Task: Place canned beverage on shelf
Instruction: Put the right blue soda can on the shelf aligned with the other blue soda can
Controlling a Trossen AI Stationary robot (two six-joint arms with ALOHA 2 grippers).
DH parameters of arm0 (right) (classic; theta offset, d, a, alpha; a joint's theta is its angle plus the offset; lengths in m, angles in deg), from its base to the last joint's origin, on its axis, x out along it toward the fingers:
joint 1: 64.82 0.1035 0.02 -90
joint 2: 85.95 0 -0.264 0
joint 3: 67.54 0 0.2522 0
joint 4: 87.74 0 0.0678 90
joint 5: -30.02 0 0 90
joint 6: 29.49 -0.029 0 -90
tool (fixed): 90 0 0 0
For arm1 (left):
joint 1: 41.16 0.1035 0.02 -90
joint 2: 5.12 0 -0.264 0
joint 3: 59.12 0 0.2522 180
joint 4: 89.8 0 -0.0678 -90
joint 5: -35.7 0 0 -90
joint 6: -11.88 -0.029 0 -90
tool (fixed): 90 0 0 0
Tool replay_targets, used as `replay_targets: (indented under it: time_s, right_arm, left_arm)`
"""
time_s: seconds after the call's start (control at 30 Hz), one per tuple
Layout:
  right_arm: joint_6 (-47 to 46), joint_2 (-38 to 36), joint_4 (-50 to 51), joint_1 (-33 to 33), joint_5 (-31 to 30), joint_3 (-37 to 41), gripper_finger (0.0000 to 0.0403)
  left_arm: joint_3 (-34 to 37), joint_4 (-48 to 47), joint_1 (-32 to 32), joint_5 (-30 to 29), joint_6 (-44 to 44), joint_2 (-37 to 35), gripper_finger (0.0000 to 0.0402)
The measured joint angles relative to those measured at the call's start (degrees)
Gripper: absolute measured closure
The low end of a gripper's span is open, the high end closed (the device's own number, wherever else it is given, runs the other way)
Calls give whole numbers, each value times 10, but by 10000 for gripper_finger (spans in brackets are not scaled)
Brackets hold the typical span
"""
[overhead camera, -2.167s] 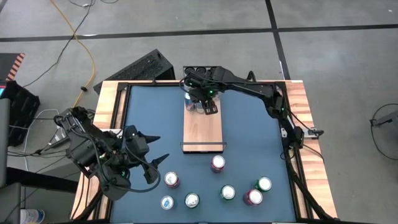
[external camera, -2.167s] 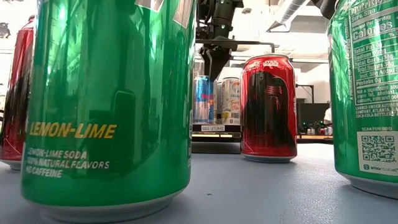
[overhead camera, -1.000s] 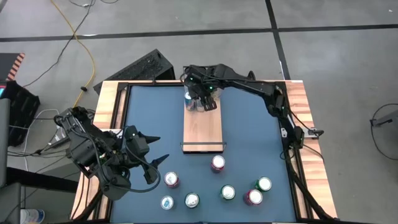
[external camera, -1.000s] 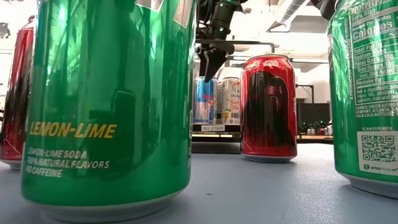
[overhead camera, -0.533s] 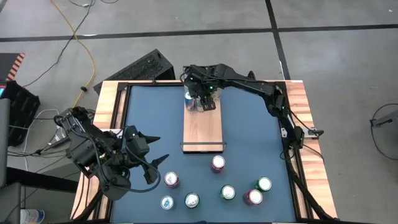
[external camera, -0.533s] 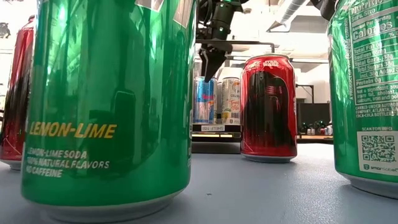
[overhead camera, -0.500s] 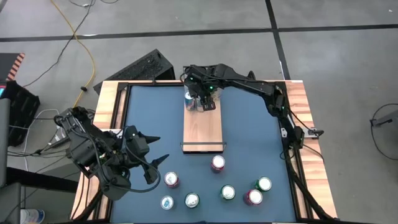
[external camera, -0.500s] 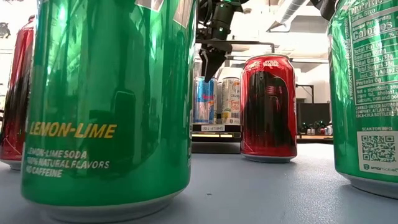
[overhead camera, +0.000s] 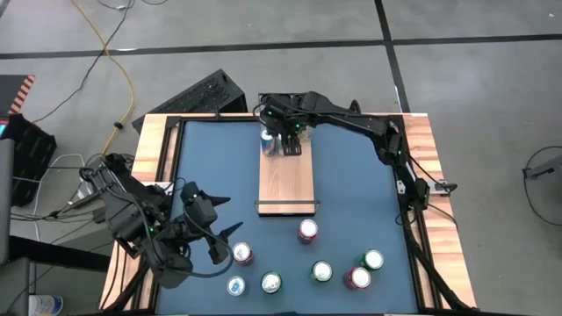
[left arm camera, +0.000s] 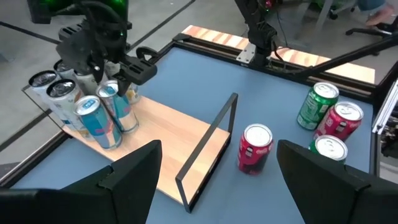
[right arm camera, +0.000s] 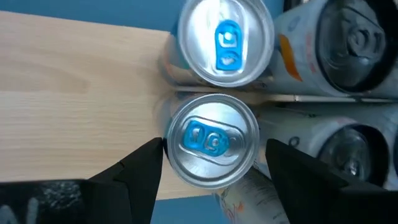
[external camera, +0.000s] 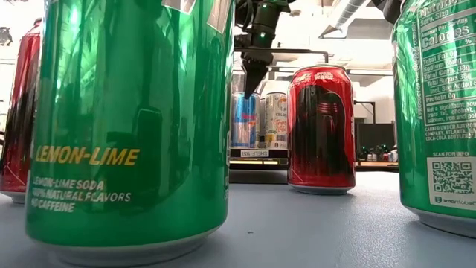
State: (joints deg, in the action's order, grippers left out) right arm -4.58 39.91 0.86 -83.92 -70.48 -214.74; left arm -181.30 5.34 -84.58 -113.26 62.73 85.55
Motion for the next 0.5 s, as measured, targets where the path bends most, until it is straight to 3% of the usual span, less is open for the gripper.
replay_targets:
  time_s: [0.5]
  right_arm:
    - [-10, -1, 3, 18, -17, -1, 117]
  left_arm:
    - [0, 1, 0, -2, 0, -3, 97]
